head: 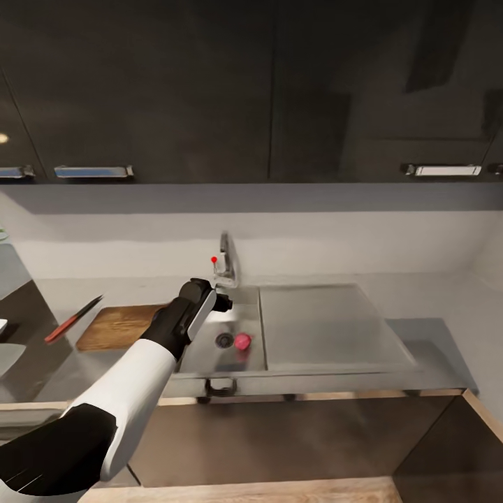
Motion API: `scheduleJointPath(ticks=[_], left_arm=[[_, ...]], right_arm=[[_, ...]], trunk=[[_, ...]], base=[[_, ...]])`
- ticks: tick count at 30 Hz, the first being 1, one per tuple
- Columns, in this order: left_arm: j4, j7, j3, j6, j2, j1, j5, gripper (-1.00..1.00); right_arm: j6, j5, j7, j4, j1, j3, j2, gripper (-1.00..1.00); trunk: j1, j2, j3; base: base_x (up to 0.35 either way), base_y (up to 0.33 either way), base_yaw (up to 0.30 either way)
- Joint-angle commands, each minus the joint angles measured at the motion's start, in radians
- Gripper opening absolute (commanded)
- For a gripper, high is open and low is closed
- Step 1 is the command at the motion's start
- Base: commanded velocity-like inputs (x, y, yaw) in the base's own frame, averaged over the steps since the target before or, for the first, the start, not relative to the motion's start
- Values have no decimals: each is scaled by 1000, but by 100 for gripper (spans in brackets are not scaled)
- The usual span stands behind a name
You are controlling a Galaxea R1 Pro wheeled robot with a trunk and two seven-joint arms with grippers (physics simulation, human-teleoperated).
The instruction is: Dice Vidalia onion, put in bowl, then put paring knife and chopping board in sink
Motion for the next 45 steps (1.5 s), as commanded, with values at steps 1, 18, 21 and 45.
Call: scheduleJointPath(ticks=[1,18,21,45], left_arm=[[0,9,-3,3,0,-1,11,100],[3,8,-3,-30,4,-1,9,100],[12,8,-4,-31,4,-1,9,100],[111,7,-4,-131,6,0,9,100]], right_arm=[[-1,-5,3,-2,1,0,0,100],[0,-5,2,-1,1,0,0,100],[0,-5,2,-1,0,0,0,100],[-5,-3,2,-2,0,3,-2,100]], trunk=[[1,-2,-2],[1,-2,-18],[1,-2,-23],[1,-2,-59]], base=[[173,-138,0],[30,-15,0],[241,-89,0],[79,-47,0]])
